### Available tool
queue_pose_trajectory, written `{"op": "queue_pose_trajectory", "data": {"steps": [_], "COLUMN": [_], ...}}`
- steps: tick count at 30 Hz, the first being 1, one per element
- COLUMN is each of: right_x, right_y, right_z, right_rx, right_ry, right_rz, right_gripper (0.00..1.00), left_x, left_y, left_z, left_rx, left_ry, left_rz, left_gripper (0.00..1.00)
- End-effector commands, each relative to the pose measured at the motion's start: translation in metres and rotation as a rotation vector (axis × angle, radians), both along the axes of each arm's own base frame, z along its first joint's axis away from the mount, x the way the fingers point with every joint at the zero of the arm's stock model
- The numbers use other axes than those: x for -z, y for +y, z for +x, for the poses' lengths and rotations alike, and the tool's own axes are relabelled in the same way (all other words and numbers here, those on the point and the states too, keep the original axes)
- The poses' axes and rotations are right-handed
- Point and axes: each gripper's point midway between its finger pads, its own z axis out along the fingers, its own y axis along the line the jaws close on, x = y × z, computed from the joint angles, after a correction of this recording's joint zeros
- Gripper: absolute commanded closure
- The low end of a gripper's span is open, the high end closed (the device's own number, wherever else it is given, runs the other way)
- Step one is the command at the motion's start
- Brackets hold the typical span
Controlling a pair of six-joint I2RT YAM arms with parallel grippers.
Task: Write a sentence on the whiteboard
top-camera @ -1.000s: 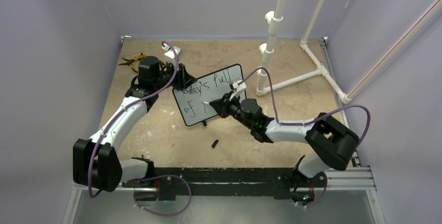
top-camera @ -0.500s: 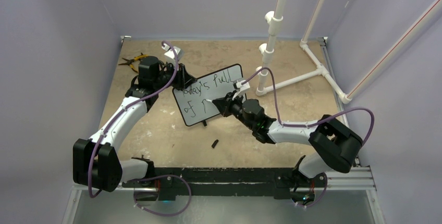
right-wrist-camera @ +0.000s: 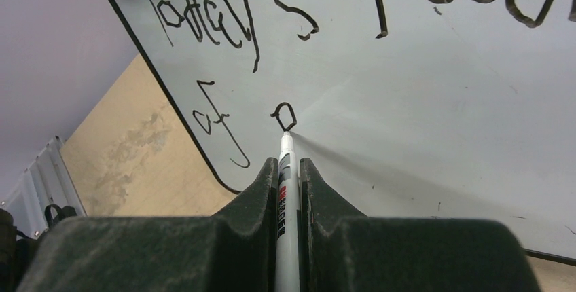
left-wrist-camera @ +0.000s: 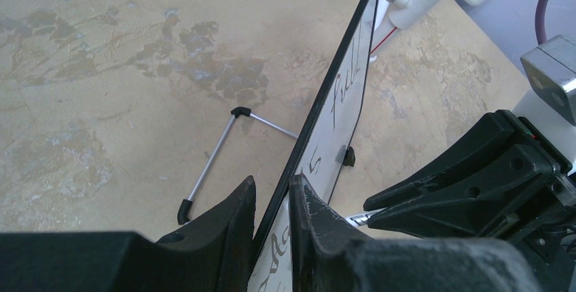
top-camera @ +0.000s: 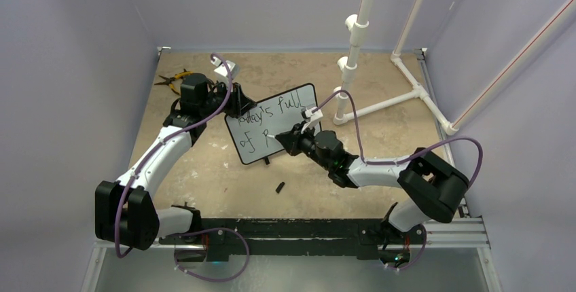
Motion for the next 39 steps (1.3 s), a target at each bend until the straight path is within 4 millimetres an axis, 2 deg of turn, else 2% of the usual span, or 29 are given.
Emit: {"op": "queue_pose_trajectory", "data": {"steps": [1, 7, 11, 18, 26, 34, 39], "right_x": [-0.016, -0.033, -0.042, -0.047, -0.041, -0.037, -0.028], "right_y": [0.003, -0.007, -0.014, -0.009, -0.003, -0.017, -0.022], "right_z": [0.006, 0.0, 0.005, 0.014, 0.019, 0.021, 0.019], "right_rx": [-0.007, 0.01, 0.053, 0.067, 0.062, 0.12, 0.126], "right_ry": [-0.051, -0.067, -0.086, -0.112, -0.102, -0.086, -0.063], "right_rz": [0.025, 0.072, 0.089, 0.079, 0.063, 0.055, 0.04], "right_gripper": [1.0, 1.0, 1.0, 1.0, 1.0, 1.0, 1.0], "left_x": [0.024, 0.025, 0.025, 0.025, 0.026, 0.025, 0.025], "left_y": [-0.001, -0.001, -0.001, -0.001, -0.002, -0.002, -0.002], "left_z": [-0.006, -0.006, -0.006, -0.006, -0.007, -0.007, -0.006], "left_rx": [-0.008, -0.01, -0.007, -0.008, -0.004, -0.004, -0.005], "left_ry": [0.09, 0.092, 0.092, 0.093, 0.095, 0.093, 0.092], "left_rz": [0.015, 0.016, 0.015, 0.015, 0.014, 0.014, 0.014], "left_gripper": [0.78, 0.78, 0.78, 0.78, 0.78, 0.78, 0.78]}}
